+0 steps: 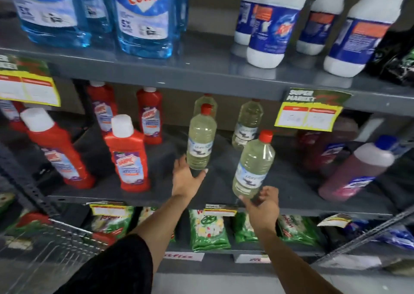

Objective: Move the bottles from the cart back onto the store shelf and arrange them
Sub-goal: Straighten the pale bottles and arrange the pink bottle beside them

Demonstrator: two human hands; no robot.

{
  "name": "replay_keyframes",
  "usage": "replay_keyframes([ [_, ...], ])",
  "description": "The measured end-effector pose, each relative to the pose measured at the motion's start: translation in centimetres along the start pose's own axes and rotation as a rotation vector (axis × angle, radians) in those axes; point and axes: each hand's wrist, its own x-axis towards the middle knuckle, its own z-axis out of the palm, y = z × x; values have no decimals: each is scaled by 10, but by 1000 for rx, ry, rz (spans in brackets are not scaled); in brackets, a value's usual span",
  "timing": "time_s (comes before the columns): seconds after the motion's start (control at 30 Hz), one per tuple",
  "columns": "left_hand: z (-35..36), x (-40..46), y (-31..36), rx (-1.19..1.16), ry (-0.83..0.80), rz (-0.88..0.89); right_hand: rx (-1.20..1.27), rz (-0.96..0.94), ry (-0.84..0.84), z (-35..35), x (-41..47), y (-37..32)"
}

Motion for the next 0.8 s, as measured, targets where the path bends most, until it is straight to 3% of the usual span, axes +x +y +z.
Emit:
replay_keyframes([
  [0.27, 46, 44, 16, -50, 85, -234, 32, -22, -304, -7, 48, 12],
  [0.8, 46, -29, -4, -119, 118, -124, 89, -54, -333, -7, 60, 34],
])
